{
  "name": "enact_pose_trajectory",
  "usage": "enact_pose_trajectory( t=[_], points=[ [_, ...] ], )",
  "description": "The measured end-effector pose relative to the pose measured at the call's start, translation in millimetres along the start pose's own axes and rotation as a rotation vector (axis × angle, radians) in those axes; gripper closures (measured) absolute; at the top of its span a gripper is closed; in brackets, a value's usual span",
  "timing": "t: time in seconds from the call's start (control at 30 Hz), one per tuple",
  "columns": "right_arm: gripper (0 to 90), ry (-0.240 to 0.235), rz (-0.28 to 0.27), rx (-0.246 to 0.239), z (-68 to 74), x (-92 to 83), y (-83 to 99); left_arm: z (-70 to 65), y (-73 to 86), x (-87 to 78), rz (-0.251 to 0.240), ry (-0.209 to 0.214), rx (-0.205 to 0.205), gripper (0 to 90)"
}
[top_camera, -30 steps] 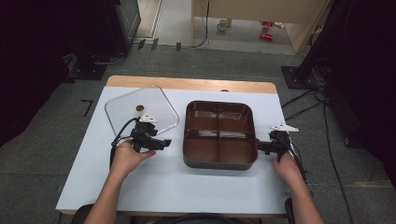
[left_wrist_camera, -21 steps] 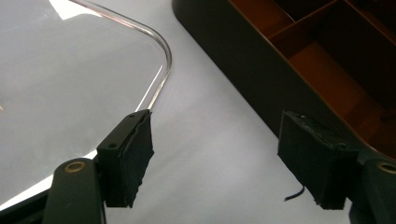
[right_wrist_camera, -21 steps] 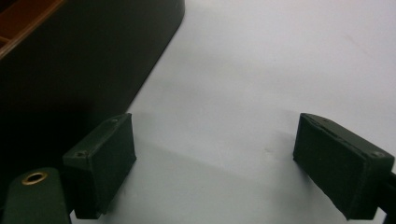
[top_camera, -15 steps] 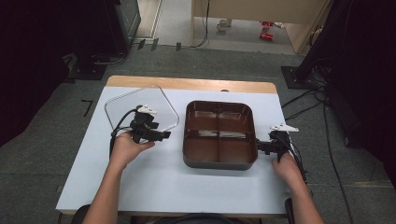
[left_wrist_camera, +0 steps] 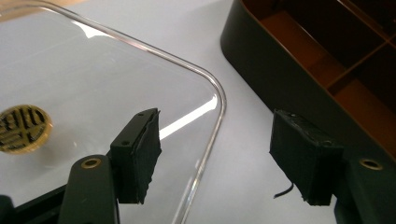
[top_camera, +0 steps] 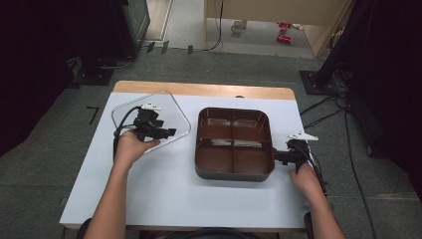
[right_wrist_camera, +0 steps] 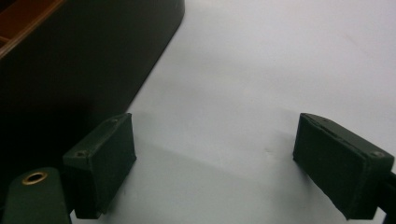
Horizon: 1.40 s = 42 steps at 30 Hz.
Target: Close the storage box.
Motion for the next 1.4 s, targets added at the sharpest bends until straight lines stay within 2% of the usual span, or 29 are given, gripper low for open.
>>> enact_pose_trajectory(
  t=[0.2,0.23,0.3,0.33,0.4,0.43,0.47,0.5,0.57,0.73,0.8,0.87,0.97,1.07,1.1,1.17,1.27,1.4],
  points=[
    [12.4,0.0,-0.001,-0.001,-0.1,0.1,0.0,15.6,-9.2,7.3,-0.021,-0.007,-0.026,33.5],
    [12.4,0.0,-0.002,-0.001,-0.1,0.1,0.0,21.7,-11.3,10.6,-0.017,-0.035,-0.023,33.5],
    [12.4,0.0,-0.001,-0.001,-0.1,0.1,0.0,24.5,-12.5,11.9,-0.021,-0.049,-0.029,33.4],
    [12.4,0.0,-0.001,-0.002,-0.1,0.1,0.0,29.4,-14.9,13.5,-0.041,-0.061,-0.04,33.5],
    [12.4,0.0,-0.001,-0.002,-0.1,0.1,0.0,32.2,-16.4,14.6,-0.055,-0.059,-0.048,33.7],
    [12.4,0.0,-0.001,-0.001,-0.1,0.1,0.0,36.5,-17.9,16.8,-0.052,-0.082,-0.042,33.6],
    [12.4,0.0,-0.001,-0.001,-0.1,0.1,0.0,36.5,-17.9,16.8,-0.052,-0.082,-0.042,33.6],
    [12.4,0.0,-0.001,-0.002,-0.1,0.1,0.0,40.6,-18.4,18.8,-0.046,-0.108,-0.029,33.6],
    [12.4,0.0,-0.001,-0.002,-0.1,0.1,0.0,49.5,-18.2,23.1,-0.046,-0.12,-0.051,33.6],
    [12.5,0.0,-0.002,-0.002,-0.1,0.1,0.1,62.2,-13.0,31.6,-0.059,-0.167,-0.063,33.6],
    [12.5,0.0,-0.002,-0.002,0.0,0.1,0.1,68.9,-7.5,37.1,-0.054,-0.179,-0.079,35.1],
    [12.5,0.0,-0.003,-0.002,0.0,0.1,0.1,71.6,-4.4,40.4,-0.032,-0.188,-0.088,35.9],
    [12.6,0.001,-0.004,-0.002,0.0,0.1,0.1,74.0,-0.1,44.6,-0.024,-0.202,-0.089,36.2],
    [12.6,0.0,-0.003,-0.003,0.0,0.1,0.1,75.6,1.1,44.6,-0.039,-0.21,-0.089,38.6],
    [12.6,0.0,-0.003,-0.003,0.0,0.1,0.1,76.7,1.9,44.4,-0.05,-0.218,-0.094,38.6],
    [12.6,0.001,-0.004,-0.003,0.0,0.1,0.1,81.6,6.6,45.7,-0.039,-0.257,-0.1,37.9],
    [12.6,0.001,-0.004,-0.002,0.0,0.1,0.1,85.8,10.6,47.1,-0.035,-0.257,-0.121,39.1],
    [12.6,0.0,-0.003,-0.003,0.0,0.1,0.1,86.7,15.4,52.0,-0.033,-0.269,-0.113,43.4]
  ],
)
Point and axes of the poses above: each handheld gripper's, and its own axes: x roughly forward along the jaws, y roughly out of its underside, z roughly to its left, the point moved 3 cm from there along x, roughly forward along the jaws, and after that the axes turned 12 degrees about -y, right-handed, at the moved point
